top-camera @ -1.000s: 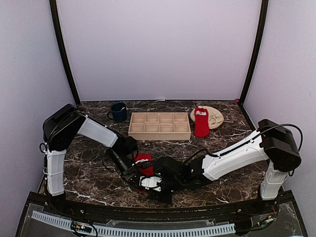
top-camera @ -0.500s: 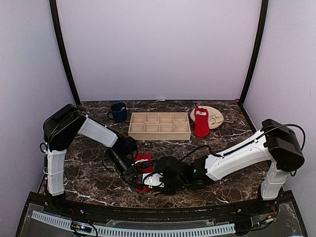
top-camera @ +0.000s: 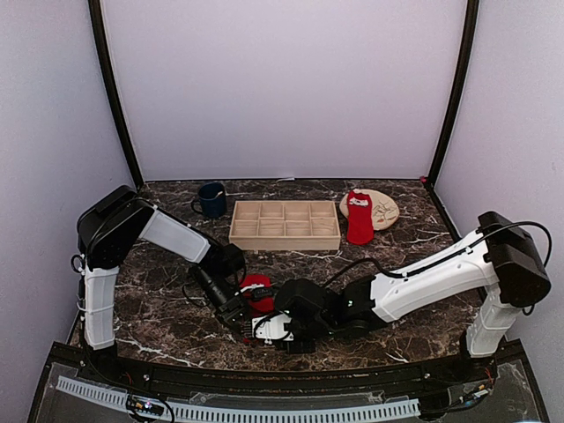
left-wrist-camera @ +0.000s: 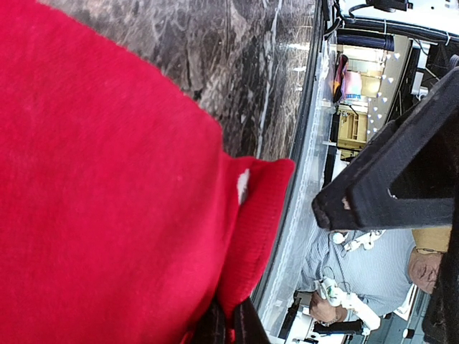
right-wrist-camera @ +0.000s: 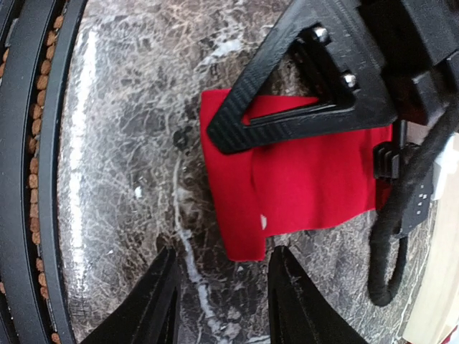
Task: Roll the socks
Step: Roll the sock at the center of the board.
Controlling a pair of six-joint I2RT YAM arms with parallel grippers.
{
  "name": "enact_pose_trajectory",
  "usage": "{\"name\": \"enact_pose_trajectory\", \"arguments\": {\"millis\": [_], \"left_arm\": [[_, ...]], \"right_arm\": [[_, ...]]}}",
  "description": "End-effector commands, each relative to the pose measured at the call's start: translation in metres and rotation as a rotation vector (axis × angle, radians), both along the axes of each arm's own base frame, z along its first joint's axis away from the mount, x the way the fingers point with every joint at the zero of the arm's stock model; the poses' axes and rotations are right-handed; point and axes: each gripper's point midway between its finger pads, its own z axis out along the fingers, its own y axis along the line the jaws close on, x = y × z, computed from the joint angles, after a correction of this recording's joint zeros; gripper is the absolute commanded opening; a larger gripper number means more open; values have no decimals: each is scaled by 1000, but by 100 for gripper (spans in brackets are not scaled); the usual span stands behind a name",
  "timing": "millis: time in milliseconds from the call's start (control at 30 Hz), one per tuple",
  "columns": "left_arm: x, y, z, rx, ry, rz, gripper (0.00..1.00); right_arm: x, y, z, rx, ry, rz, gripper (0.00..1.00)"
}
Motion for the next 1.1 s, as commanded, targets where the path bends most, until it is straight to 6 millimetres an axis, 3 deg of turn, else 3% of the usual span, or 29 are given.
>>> {"name": "enact_pose_trajectory", "arguments": {"millis": [0,600,1067], "left_arm": [[-1,5,-4,15,15,-5,0],[-4,6,-5,11,33,-3,0],[-6,6,-5,0,50,-1,0]], "right_arm": [[-11,5,-4,-11,46,26,40],[10,16,-22,-34,59,16,38],[12,8,-38,-73,111,15,27]]}}
